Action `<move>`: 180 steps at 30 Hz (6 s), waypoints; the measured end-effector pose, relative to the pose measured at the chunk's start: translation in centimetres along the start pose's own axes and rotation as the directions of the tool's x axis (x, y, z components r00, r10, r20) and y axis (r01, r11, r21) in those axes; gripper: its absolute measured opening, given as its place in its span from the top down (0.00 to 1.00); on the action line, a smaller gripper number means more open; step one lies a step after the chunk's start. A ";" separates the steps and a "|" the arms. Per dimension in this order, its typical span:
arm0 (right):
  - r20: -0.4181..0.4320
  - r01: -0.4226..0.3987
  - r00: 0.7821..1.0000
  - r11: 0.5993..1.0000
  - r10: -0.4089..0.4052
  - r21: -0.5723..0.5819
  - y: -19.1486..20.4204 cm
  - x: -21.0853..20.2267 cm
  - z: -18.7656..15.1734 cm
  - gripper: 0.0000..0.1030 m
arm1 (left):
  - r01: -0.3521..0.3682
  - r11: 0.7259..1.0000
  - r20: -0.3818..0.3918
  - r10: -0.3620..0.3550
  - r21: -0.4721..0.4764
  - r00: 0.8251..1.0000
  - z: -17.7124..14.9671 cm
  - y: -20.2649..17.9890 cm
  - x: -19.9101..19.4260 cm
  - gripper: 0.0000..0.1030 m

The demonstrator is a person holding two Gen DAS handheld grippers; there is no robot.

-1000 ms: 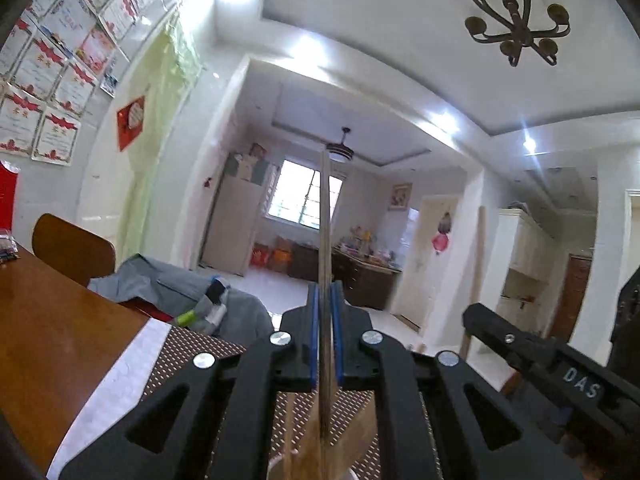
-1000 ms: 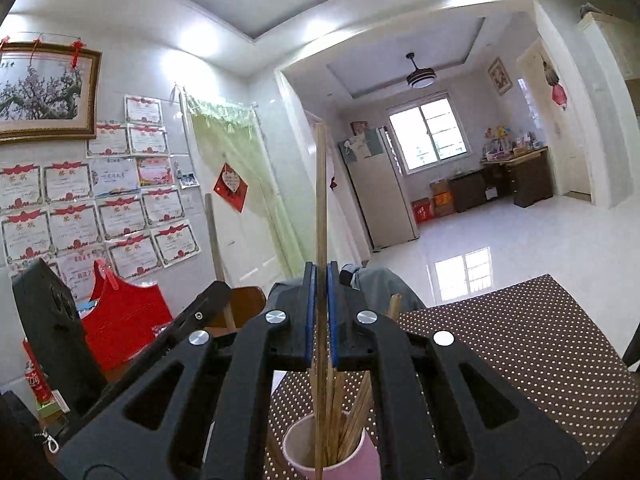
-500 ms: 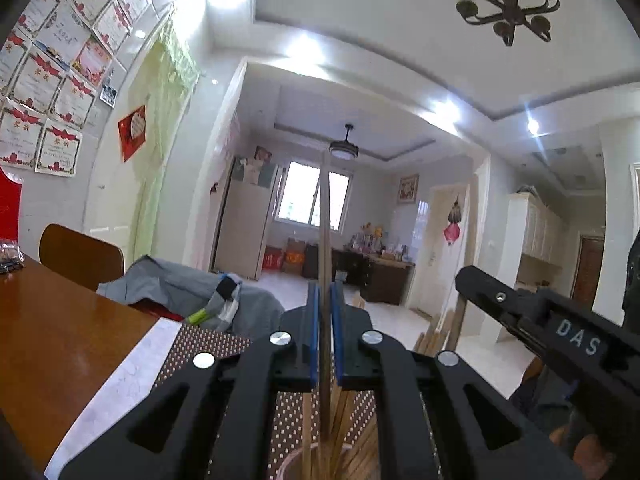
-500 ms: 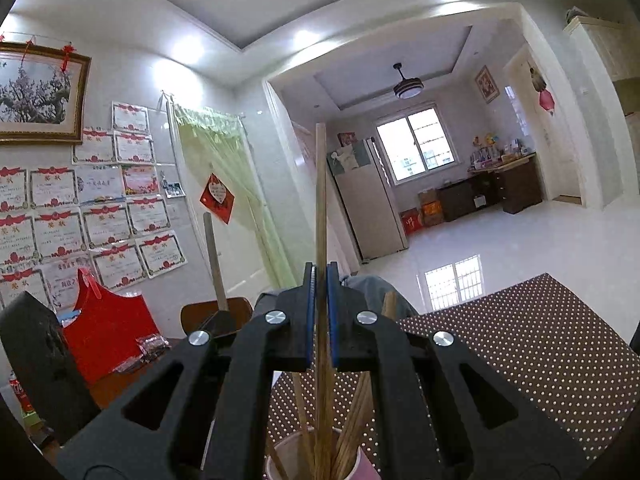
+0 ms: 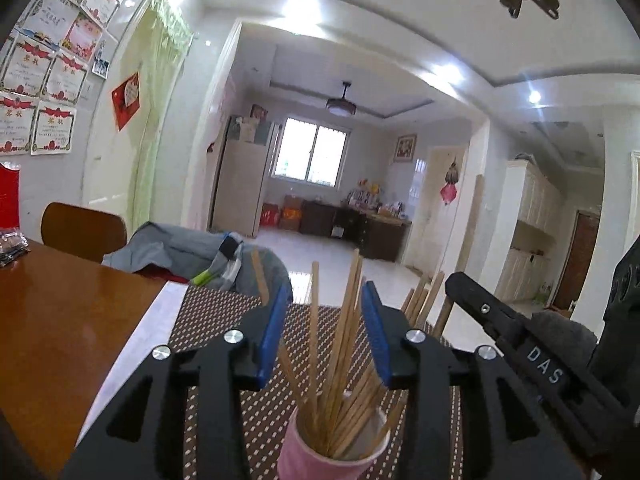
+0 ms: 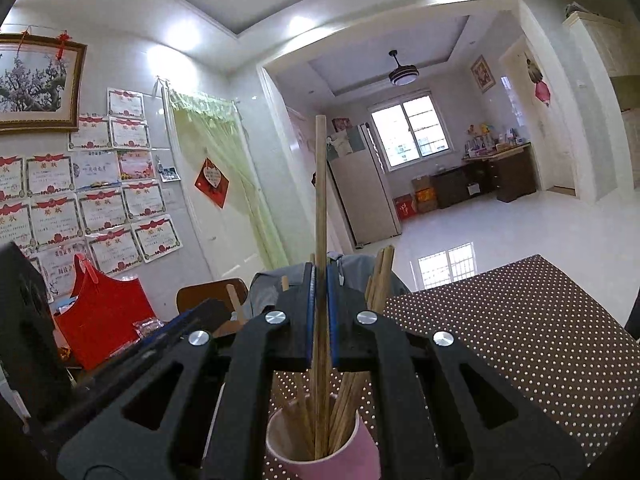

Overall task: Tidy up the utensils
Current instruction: 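Open the left gripper into the cup while the right gripper holds its stick above, then lower the right gripper's stick into the cup and open it, then move both open grippers down to the last loose sticks on the cloth, then close the left gripper on a stick while the right gripper grasps another, then lift both held sticks upright and carry them over the pink cup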

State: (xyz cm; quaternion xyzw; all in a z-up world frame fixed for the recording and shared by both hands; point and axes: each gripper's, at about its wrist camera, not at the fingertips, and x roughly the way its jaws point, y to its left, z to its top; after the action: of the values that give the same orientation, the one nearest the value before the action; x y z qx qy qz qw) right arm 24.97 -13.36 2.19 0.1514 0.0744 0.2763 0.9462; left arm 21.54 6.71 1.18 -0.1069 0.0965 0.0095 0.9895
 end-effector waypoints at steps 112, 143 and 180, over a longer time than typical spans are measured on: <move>-0.535 0.202 0.821 0.978 -0.199 -0.054 -6.2 -12.5 -12.0 0.30 | 0.088 0.973 -0.730 0.098 0.212 0.677 -17.4 -4.5 -3.4 0.35; -0.727 0.093 0.664 0.985 -0.172 -0.148 -0.6 -8.1 -14.0 0.30 | 0.028 0.998 -0.734 0.029 0.065 0.678 -15.7 2.1 -3.6 0.94; -0.684 -0.078 0.729 0.996 0.020 -0.053 -2.2 -7.3 -8.4 0.94 | 0.108 0.992 -0.403 -0.072 0.067 0.912 -6.3 -1.9 -9.2 0.94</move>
State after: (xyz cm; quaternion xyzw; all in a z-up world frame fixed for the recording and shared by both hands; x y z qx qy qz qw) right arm 18.05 -17.03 -6.03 0.0043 0.4018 0.3401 0.8502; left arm 11.34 3.52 -2.73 -0.0673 0.2920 -0.0626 0.9520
